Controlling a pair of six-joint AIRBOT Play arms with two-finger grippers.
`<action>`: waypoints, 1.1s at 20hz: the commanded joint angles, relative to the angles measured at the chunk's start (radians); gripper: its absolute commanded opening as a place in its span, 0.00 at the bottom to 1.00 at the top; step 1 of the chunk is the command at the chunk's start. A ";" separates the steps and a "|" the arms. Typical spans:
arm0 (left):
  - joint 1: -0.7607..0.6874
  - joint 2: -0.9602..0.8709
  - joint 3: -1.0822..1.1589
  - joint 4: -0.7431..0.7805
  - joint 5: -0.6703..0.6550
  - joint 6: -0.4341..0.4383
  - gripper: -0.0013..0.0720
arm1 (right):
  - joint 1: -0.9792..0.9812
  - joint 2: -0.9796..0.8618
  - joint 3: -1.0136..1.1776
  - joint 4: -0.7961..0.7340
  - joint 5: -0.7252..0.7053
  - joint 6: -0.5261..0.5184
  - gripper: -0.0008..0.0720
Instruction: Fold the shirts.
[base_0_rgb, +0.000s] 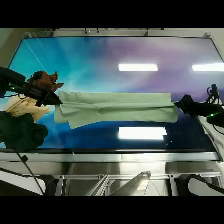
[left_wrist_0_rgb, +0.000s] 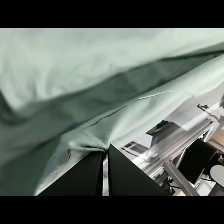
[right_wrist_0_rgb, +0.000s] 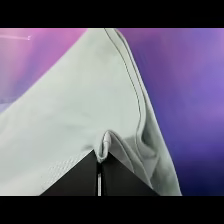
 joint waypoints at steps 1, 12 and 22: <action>-0.038 -0.150 0.137 0.000 0.011 -0.004 0.05 | 0.069 -0.087 0.039 0.028 -0.097 -0.049 0.04; -0.052 -0.275 0.453 -0.084 0.134 -0.037 0.97 | 0.003 -0.080 0.190 -0.175 0.256 0.000 0.51; -0.114 -0.211 0.526 -0.123 0.115 -0.046 0.05 | -0.102 -0.356 0.339 -0.216 0.439 0.115 0.73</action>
